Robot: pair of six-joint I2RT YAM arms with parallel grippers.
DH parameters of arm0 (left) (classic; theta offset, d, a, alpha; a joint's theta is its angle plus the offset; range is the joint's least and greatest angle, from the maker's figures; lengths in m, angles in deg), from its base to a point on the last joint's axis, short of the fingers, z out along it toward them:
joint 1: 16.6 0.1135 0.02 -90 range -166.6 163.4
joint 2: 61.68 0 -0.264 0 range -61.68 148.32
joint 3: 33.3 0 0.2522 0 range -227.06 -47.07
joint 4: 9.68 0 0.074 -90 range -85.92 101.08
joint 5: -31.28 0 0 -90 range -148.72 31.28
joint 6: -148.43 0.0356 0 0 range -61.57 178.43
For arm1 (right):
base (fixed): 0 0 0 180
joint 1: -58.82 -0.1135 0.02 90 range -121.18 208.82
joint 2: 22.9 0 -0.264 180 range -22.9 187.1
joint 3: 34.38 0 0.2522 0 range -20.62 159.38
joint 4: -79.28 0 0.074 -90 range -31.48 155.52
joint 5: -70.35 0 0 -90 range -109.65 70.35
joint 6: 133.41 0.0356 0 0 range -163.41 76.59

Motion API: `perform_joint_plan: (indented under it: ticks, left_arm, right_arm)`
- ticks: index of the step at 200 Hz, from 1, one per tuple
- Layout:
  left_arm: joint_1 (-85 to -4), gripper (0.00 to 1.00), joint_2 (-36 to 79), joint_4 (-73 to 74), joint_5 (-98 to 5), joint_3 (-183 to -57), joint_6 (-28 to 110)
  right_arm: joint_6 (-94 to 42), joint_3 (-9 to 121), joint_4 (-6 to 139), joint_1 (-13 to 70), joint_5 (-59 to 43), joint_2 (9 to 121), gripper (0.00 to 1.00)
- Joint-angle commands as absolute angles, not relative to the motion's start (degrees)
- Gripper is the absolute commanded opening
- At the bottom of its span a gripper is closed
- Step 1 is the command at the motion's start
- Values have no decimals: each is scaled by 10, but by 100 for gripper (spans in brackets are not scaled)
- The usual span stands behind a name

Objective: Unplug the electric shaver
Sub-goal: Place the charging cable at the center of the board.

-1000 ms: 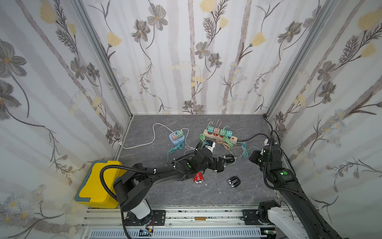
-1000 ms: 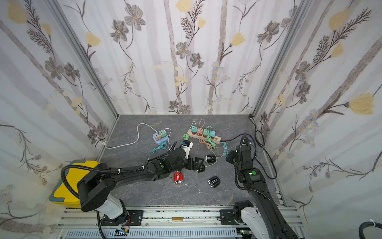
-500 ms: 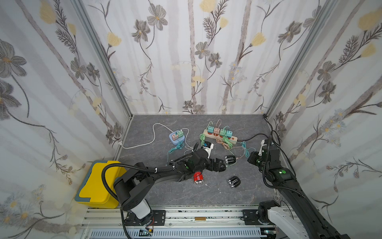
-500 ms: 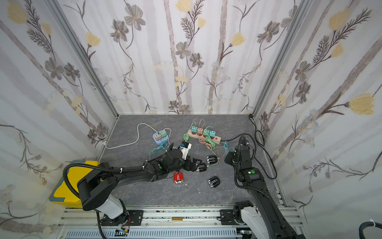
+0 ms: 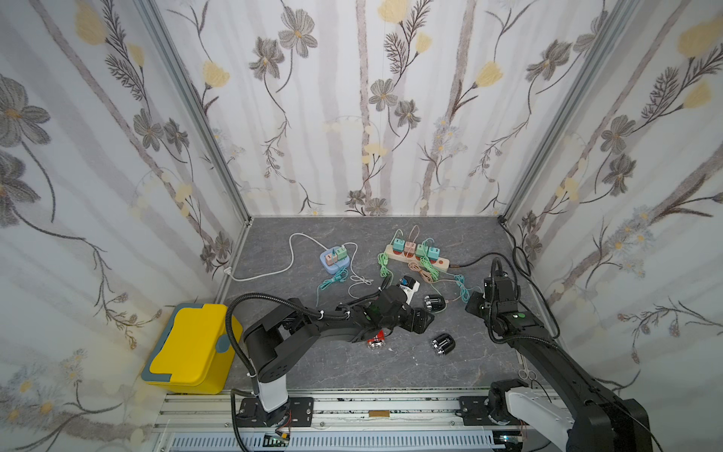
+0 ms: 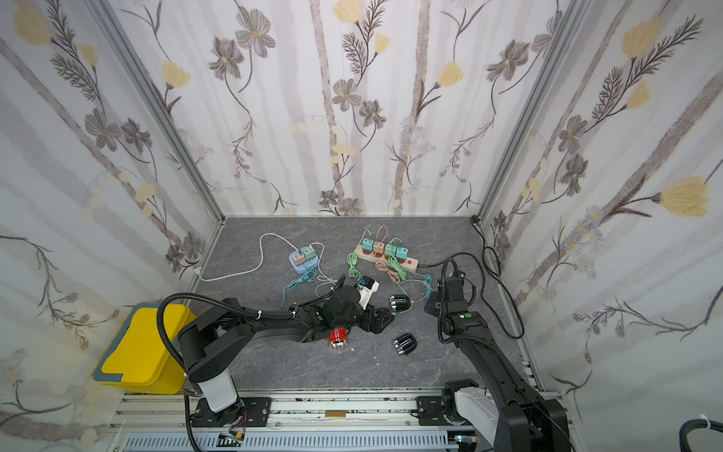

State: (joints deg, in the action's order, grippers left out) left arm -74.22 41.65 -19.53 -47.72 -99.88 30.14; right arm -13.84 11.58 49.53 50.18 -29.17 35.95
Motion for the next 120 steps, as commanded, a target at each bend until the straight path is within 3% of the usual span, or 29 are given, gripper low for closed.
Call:
perform_joint_plan:
  ticks: [1, 120]
  left_arm:
    - [-752, 92, 431, -179, -464, -1007, 316]
    - [-778, 91, 437, -130, -514, -981, 307]
  right_arm:
    - [-138, 118, 555, 514, -296, 371, 2]
    - [-147, 143, 713, 612, -100, 562, 1]
